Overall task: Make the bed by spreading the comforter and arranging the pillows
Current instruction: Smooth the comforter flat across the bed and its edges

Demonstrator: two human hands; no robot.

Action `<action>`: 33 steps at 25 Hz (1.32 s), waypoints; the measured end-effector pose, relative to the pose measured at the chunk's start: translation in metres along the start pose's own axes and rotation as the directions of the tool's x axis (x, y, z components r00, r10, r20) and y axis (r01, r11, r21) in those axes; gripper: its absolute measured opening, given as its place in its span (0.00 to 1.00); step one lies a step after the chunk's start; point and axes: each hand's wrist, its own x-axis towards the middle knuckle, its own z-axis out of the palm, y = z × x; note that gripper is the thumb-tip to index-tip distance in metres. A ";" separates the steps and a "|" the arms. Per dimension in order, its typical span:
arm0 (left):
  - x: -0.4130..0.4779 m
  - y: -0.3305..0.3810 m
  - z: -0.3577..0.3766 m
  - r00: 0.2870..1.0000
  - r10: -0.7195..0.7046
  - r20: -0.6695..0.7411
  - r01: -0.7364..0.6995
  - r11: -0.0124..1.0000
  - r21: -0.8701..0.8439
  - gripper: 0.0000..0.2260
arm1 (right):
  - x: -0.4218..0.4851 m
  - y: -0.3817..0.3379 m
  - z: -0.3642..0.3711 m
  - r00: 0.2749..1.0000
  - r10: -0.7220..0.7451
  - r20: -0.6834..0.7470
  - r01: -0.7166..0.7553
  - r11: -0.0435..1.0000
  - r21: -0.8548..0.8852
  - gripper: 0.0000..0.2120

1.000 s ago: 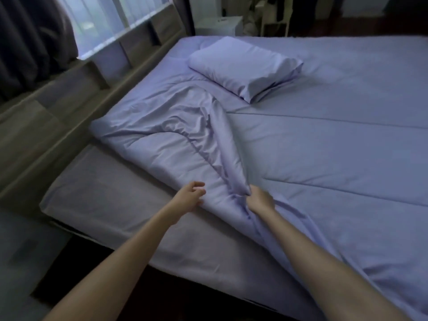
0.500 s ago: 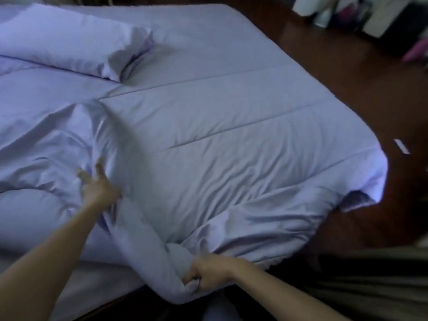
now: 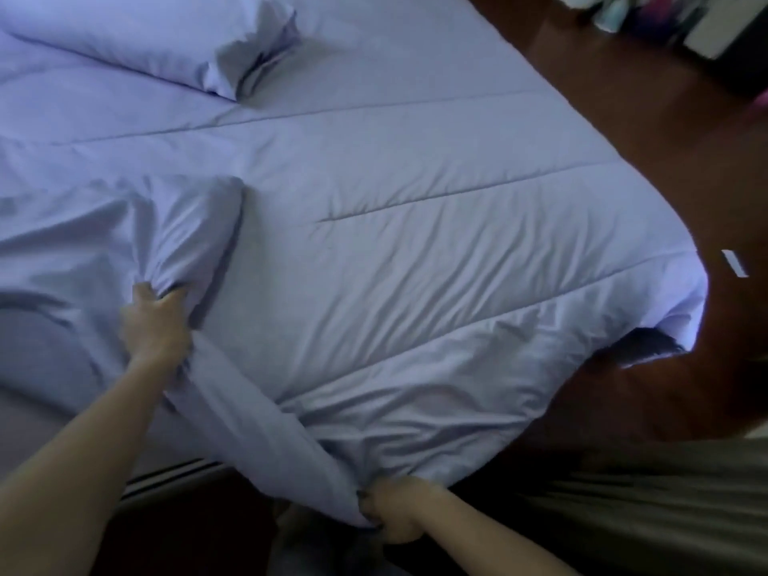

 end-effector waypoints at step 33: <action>0.024 -0.424 -0.084 0.929 -0.324 0.177 0.358 0.908 -0.219 0.41 | 0.294 -0.311 -0.301 0.783 0.129 -0.608 -0.070 0.990 0.121 0.32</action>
